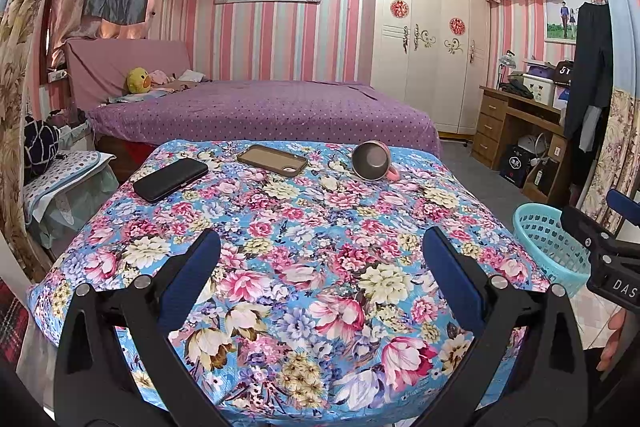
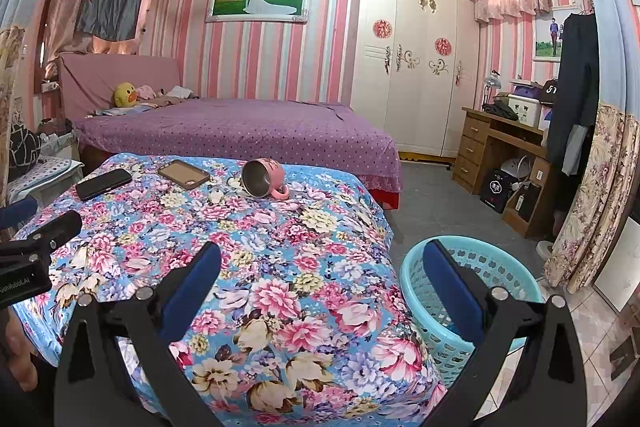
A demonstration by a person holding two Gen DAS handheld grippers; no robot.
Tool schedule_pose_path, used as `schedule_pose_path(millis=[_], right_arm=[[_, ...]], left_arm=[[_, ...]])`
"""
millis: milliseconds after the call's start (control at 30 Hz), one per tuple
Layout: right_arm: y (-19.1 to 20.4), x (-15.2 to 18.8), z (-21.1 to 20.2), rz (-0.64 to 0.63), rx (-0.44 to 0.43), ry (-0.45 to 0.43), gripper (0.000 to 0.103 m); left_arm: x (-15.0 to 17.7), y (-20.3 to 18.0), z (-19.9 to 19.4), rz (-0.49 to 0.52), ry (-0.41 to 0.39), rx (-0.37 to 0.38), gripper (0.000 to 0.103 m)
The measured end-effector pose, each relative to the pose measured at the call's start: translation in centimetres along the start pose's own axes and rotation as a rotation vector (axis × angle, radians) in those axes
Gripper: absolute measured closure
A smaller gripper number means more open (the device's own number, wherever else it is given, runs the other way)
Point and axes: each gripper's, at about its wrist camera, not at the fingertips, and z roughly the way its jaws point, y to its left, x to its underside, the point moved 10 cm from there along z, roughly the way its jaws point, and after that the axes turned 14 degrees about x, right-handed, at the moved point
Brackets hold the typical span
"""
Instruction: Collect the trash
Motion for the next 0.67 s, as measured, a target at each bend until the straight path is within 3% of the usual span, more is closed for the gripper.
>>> schedule_pose_path(millis=[667], right_arm=[[0.10, -0.03, 0.00, -0.003, 0.011, -0.009, 0.004]], left_arm=[[-0.03, 0.42, 0.06, 0.008, 0.010, -0.002, 0.005]])
